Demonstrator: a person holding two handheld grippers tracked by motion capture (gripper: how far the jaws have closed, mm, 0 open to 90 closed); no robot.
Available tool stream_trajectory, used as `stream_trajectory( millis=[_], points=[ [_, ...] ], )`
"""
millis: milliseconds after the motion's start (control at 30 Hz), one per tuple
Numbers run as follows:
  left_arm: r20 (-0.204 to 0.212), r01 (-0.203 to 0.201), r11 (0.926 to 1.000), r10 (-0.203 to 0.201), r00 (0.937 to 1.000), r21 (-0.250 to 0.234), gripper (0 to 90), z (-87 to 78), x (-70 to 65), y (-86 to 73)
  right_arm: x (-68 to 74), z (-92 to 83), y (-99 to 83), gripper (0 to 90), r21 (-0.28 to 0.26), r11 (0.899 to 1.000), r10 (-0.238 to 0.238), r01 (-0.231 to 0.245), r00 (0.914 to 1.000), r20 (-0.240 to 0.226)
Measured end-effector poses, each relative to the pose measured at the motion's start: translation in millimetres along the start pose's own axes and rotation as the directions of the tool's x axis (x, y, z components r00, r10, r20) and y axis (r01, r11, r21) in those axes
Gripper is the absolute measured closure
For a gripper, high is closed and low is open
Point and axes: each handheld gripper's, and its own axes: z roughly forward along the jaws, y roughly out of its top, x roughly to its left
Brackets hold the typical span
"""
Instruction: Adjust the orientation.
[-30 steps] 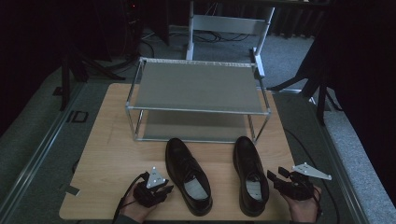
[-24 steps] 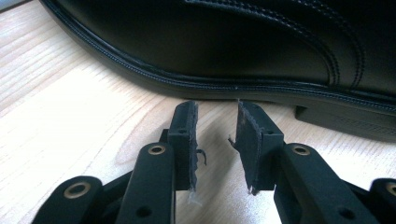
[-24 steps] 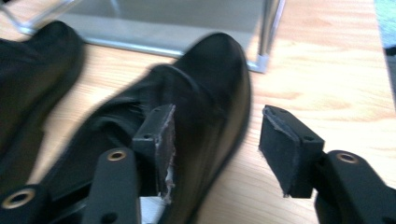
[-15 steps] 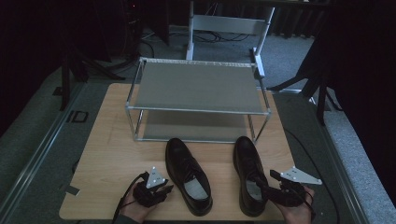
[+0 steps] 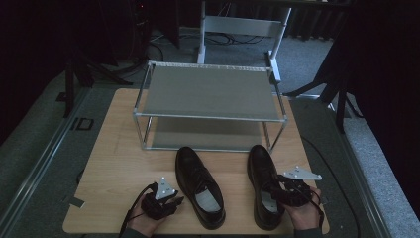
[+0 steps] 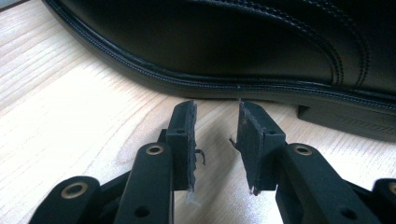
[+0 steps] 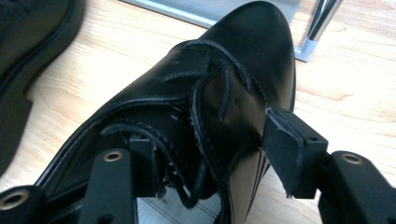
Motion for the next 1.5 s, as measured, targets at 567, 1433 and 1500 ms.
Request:
stream_trajectory(
  millis=[567,1433,1500],
  points=[
    [-0.001,0.002,1.0,-0.002,1.0,0.002,67.8,1.4,0.3,0.1,-12.9,-11.8,1.9,78.8,-0.13,0.991,0.035,-0.03,0.9988,0.033],
    [-0.009,0.02,0.9998,-0.02,0.9998,-0.01,67.7,-0.5,3.6,0.2,-8.0,41.2,41.3,77.0,-0.16,0.925,-0.336,0.344,0.939,0.072],
    [-0.004,0.023,0.9997,-0.023,0.9997,-0.011,67.8,-0.9,4.3,0.6,-6.3,41.0,39.0,72.5,-0.139,0.925,-0.347,0.353,0.9357,0.063]
  ],
)
